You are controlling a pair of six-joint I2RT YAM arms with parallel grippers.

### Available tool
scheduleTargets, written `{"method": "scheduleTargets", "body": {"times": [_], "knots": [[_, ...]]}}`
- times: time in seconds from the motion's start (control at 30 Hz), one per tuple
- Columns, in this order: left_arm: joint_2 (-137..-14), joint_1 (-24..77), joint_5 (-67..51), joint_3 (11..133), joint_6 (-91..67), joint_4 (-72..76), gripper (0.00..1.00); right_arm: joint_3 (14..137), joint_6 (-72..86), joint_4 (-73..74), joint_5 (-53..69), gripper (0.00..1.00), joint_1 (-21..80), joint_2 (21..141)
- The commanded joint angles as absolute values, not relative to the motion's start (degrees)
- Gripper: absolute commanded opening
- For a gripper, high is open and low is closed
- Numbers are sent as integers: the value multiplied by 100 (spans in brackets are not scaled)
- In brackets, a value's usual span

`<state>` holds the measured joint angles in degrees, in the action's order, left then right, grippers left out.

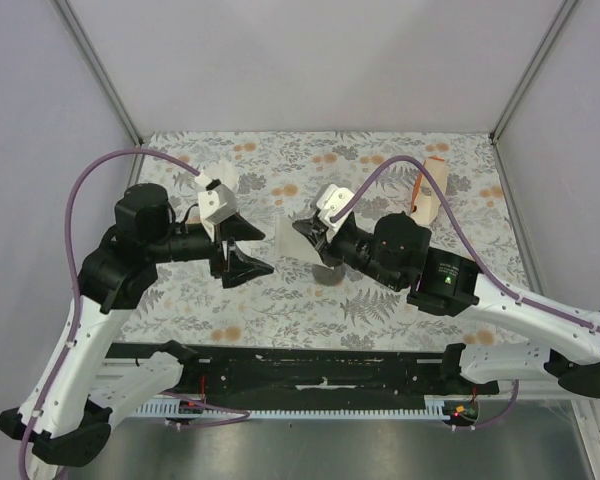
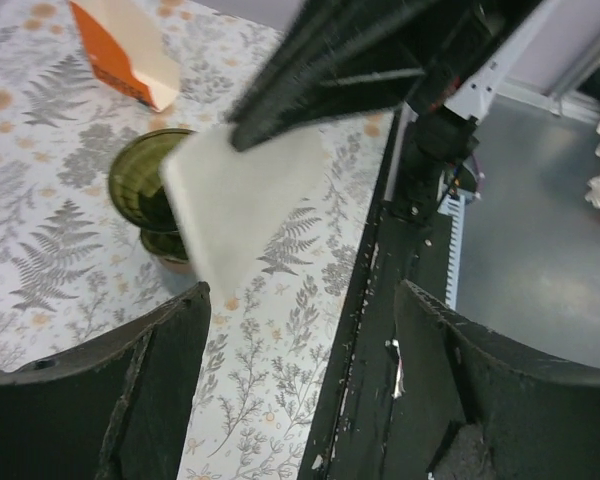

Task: Place the coffee filter in the dripper
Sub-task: Pick up the coffee filter from the center of the board.

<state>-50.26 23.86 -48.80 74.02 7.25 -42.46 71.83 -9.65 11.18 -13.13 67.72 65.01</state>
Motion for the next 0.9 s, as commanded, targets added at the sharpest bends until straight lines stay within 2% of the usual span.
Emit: {"method": "scheduleTargets", "body": {"times": [0.0, 0.3, 0.5, 0.87], "knots": [[-5106, 2856, -4808, 7339, 1214, -4167, 81, 7453, -1160, 484, -1451, 0, 6741, 6530], [-5045, 2857, -4763, 6838, 457, -3041, 82, 7383, -1134, 396, -765, 0, 6741, 6311], [-5212, 2927, -4861, 6811, 325, -3032, 81, 7409, -1186, 360, -370, 0, 6697, 6293], [-5431, 2927, -4438, 7760, 1230, -3902, 83, 7260, -1362, 721, -247, 0, 6460, 5810]]}}
